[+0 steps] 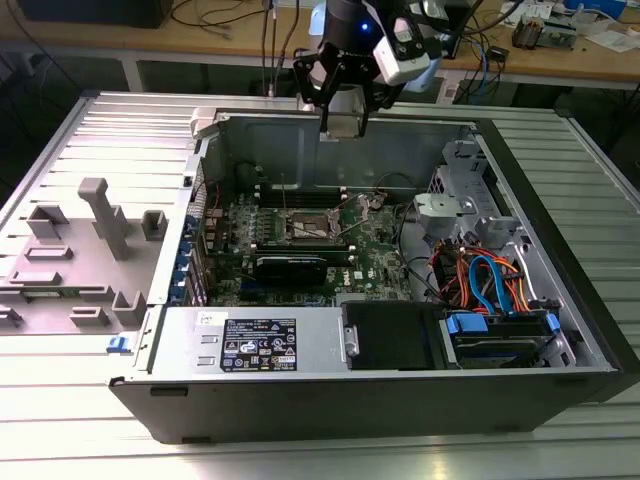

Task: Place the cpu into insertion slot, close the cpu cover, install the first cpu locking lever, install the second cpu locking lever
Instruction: 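Place the cpu into insertion slot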

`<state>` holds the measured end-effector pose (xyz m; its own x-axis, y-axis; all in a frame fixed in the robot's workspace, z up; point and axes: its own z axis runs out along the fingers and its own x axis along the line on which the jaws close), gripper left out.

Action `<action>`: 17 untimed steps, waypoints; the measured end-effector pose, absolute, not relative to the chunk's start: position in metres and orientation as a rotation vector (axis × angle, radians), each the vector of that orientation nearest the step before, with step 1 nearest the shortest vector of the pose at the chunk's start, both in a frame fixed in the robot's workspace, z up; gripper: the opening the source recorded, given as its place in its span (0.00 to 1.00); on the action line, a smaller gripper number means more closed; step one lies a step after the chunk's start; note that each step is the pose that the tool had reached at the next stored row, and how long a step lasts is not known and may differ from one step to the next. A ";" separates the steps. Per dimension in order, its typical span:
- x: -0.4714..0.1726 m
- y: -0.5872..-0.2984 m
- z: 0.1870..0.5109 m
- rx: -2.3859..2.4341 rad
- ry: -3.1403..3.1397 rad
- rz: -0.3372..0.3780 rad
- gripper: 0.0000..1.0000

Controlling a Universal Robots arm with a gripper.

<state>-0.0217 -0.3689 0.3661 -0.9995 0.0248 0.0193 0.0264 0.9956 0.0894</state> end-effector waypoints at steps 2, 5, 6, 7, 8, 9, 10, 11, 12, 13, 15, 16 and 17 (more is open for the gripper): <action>-0.022 -0.371 0.366 -0.040 -3.120 -0.140 0.54; -0.022 -0.374 0.366 -0.040 -3.120 -0.140 0.54; -0.022 -0.375 0.366 -0.040 -3.120 -0.140 0.54; -0.022 -0.376 0.366 -0.040 -3.120 -0.140 0.54; -0.022 -0.376 0.366 -0.040 -3.120 -0.140 0.54; -0.022 -0.377 0.366 -0.040 -3.120 -0.140 0.54; -0.022 -0.377 0.366 -0.040 -3.120 -0.140 0.54; -0.022 -0.377 0.366 -0.041 -3.120 -0.140 0.54; -0.022 -0.377 0.366 -0.047 -3.120 -0.140 0.54; -0.022 -0.378 0.366 -0.054 -3.120 -0.140 0.54; -0.022 -0.378 0.366 -0.081 -3.120 -0.140 0.54; -0.022 -0.378 0.366 -0.100 -3.120 -0.140 0.54; -0.022 -0.378 0.366 -0.129 -3.120 -0.140 0.54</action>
<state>-0.0217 -0.3776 0.3657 -0.9965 0.0818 0.0195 0.0833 0.9925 0.0891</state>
